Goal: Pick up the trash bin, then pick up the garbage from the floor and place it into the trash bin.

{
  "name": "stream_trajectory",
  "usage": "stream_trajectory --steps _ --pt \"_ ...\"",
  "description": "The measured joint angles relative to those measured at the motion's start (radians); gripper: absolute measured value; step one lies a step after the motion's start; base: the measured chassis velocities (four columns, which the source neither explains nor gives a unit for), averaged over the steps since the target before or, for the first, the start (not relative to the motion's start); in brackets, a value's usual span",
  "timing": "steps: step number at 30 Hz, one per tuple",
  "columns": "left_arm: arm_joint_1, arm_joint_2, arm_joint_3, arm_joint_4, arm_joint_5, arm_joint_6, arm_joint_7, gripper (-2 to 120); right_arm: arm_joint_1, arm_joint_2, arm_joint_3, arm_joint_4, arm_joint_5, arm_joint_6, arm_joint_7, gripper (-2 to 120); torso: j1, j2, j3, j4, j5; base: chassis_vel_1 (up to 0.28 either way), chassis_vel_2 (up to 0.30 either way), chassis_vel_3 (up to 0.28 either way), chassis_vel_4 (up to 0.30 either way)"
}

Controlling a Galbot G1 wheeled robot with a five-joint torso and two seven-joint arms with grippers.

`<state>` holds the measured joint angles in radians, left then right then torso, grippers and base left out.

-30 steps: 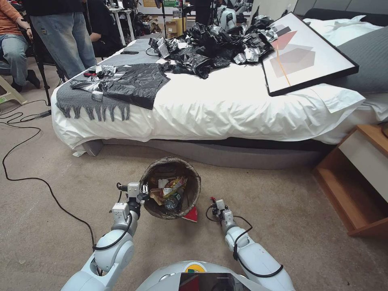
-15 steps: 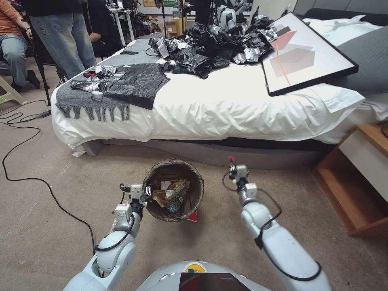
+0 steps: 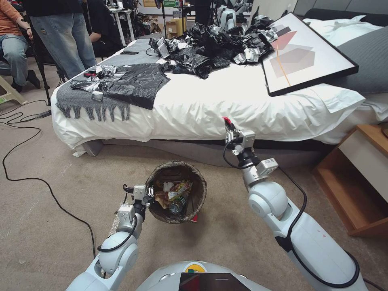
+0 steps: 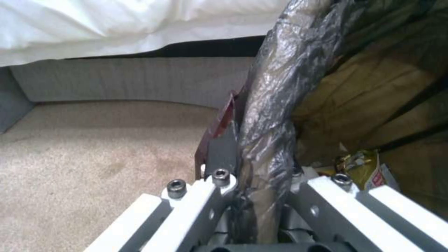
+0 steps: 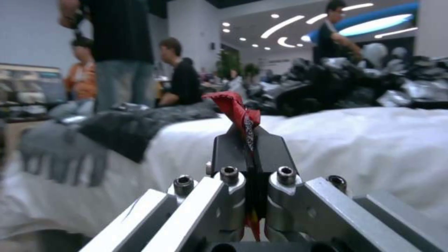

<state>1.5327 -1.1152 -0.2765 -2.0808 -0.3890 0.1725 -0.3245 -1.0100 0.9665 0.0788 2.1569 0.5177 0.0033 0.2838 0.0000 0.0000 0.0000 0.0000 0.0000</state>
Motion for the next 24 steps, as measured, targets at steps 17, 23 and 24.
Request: stream_trajectory --steps 17,23,24 --pt "-0.019 -0.001 0.002 0.007 -0.003 0.006 -0.001 3 0.125 -0.009 -0.355 -0.036 0.047 0.042 -0.077 0 0.000 0.000 0.000 0.0000 -0.0002 0.000 0.000 0.000 0.000" --pt "-0.020 0.001 0.000 0.006 -0.007 0.006 -0.002 3 0.097 0.003 -0.426 -0.072 0.008 0.041 -0.082 0 0.000 0.000 0.000 -0.0001 -0.0002 0.000 0.000 0.000 0.000" --pt "-0.020 0.001 0.000 0.006 -0.008 0.006 -0.002 3 0.089 0.005 -0.437 -0.082 -0.002 0.041 -0.084 0 0.000 0.000 0.000 -0.0001 -0.0001 0.000 0.000 0.000 0.000"
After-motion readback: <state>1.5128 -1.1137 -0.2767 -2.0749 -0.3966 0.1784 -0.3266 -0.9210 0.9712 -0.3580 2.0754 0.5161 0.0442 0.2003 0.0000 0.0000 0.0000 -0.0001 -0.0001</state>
